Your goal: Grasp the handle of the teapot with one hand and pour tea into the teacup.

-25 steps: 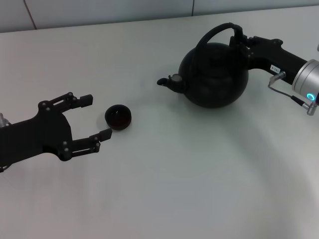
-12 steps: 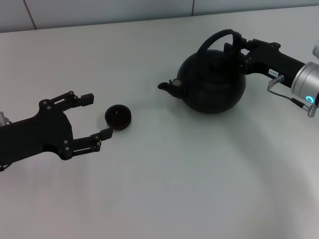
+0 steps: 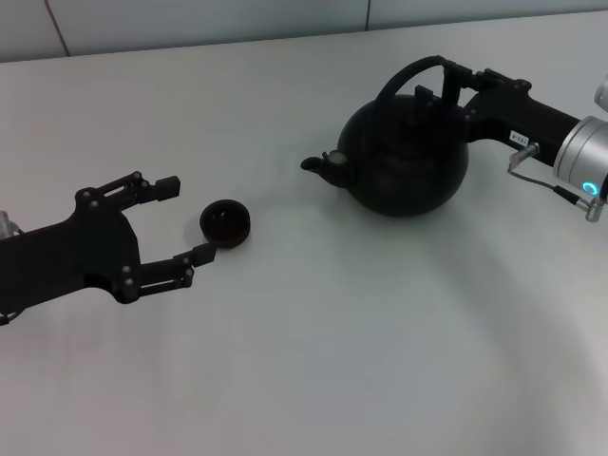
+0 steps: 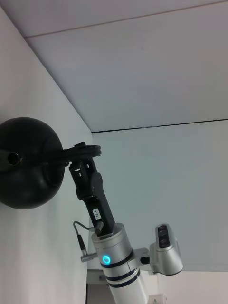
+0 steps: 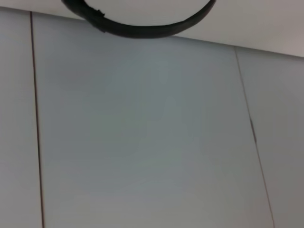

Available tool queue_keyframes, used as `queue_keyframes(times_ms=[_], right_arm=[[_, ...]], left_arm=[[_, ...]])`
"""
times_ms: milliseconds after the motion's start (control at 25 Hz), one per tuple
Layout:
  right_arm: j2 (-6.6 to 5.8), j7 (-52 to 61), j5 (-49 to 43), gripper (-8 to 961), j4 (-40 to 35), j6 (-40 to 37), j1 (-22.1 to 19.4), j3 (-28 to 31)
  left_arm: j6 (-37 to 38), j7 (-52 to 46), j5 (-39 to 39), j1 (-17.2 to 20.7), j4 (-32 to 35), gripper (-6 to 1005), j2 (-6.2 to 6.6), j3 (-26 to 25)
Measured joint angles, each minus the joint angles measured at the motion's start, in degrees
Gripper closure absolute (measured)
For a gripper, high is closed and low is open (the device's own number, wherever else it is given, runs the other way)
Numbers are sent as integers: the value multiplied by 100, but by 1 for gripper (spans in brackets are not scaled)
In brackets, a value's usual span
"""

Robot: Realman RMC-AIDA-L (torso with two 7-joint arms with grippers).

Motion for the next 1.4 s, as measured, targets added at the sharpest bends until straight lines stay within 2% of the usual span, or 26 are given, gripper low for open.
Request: queue_keyframes(times_ms=[200,240,320,520,680,800,920,1120,1200,1400], right_arm=[[13,101,-158,291,-101,-123,-108,22],[30,228,-265,272,-292,-216,-268,29],[36,268,-286,266,-426,-273,-364,36],[74,306,-229,251,-1237,-791,-1029,102],[72,335,-208,251,-1454,-1148,-1164,281],[46,336,-234,251,-1460,-1479,-1020,312],[15,340,-585,251,-1467,-1611,-680,245],[21,760,-2184,251,-1698,-1687,96,229],[28,898,-2529,251,-1764,-1769,316,164],[36,925,-2584,251,-1850,-1918,488,-194]], left_arm=[[1,-41,9,-41,0,168,0,-14],[0,-56,10,-50,0,168,0,-16],[1,-67,11,-56,0,168,0,-19],[-4,-74,3,-65,0,168,2,-23],[-14,-79,-6,-79,1,168,2,-24],[-8,-81,-10,-109,6,168,0,-23],[19,-86,-11,-141,11,167,0,3],[94,-362,54,-149,244,167,10,33],[144,-420,67,-138,299,167,15,23],[254,-450,54,-126,325,167,17,-14]])
